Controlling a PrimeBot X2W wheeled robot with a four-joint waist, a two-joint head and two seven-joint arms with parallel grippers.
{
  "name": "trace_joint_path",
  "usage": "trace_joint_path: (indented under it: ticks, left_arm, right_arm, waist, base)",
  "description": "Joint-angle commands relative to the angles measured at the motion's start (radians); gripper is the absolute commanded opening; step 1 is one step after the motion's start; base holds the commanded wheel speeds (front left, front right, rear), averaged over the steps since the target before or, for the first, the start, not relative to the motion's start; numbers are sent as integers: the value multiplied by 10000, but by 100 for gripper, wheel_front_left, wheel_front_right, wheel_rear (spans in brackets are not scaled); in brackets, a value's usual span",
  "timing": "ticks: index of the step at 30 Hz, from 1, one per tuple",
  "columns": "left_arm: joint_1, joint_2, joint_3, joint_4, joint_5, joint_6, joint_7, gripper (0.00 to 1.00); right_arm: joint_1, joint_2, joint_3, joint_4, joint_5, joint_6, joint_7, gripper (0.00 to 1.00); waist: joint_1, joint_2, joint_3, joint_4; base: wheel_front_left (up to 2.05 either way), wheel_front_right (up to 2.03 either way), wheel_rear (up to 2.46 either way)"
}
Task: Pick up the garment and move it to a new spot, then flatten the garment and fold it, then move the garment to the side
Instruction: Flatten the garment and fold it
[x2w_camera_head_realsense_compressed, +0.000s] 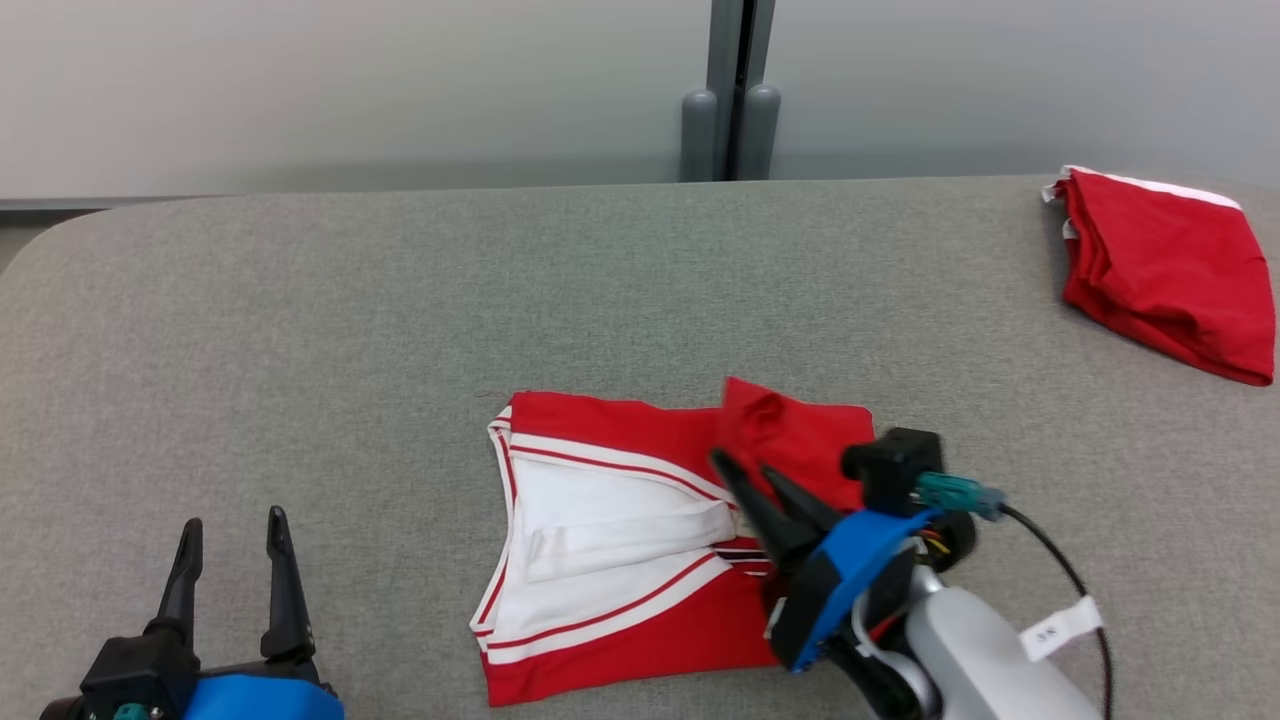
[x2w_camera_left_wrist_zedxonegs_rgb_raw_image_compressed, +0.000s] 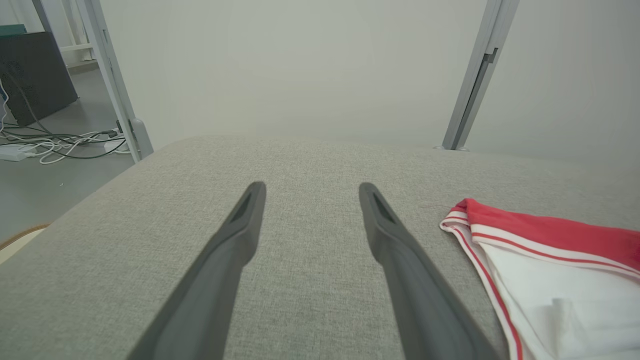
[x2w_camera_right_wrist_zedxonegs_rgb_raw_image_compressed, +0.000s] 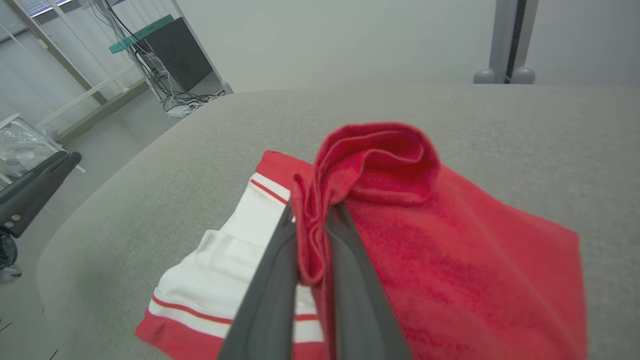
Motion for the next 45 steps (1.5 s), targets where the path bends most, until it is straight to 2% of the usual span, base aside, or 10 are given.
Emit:
trace_joint_path:
  ticks: [1, 9, 18, 19, 20, 25, 29, 34, 40, 45]
  left_arm:
    - [-253, -6, -33, 10, -22, -17, -43, 100]
    - [-528, -16, -269, 127, -89, -17, -41, 100]
    - [-732, -22, -390, 230, -180, -18, -43, 100]
    - [-746, -22, -405, 245, -210, -18, -41, 100]
    - [-767, -23, -419, 249, -230, -18, -41, 100]
    - [-768, -24, -360, 260, -287, -18, -41, 100]
    - [-679, -26, -248, 230, -286, -18, -43, 100]
    - [-530, -22, -150, 124, -191, -18, -41, 100]
    - [-371, -22, -119, -2, -119, -18, -41, 100]
    - [-365, -23, -132, -41, -88, -18, -43, 100]
  right_arm:
    - [-253, 216, 304, 29, 62, 2, 34, 0]
    - [-1219, 693, 1508, 773, 482, 2, -309, 0]
    - [-2079, 692, 2868, 1402, 2009, 2, -1091, 0]
    - [-2169, 688, 2940, 1539, 2058, 2, -1214, 25]
    - [-2238, 690, 3034, 1715, 2148, 2, -1274, 100]
    - [-2539, 691, 3249, 2459, 2321, 2, -1763, 100]
    - [-2724, 695, 3019, 2946, 2078, 2, -2226, 100]
    - [-2433, 376, 1694, 3259, 1126, 2, -2593, 100]
    - [-1189, -197, -552, 1911, -9, 2, -2603, 100]
    - [-90, -242, -1872, 1116, -738, 2, -2605, 100]
  waist:
    - [0, 0, 89, 110]
    - [0, 0, 347, 545]
    - [0, 0, 505, 868]
    - [0, 0, 518, 877]
    - [0, 0, 531, 886]
    - [0, 0, 553, 819]
    - [0, 0, 471, 640]
    - [0, 0, 227, 385]
    - [0, 0, 115, 221]
    - [0, 0, 110, 168]
  base:
    - [0, 0, 0]
    - [0, 0, 0]
    - [0, 0, 0]
    - [0, 0, 0]
    - [0, 0, 0]
    - [0, 0, 0]
    - [0, 0, 0]
    - [0, 0, 0]
    - [0, 0, 0]
    - [0, 0, 0]
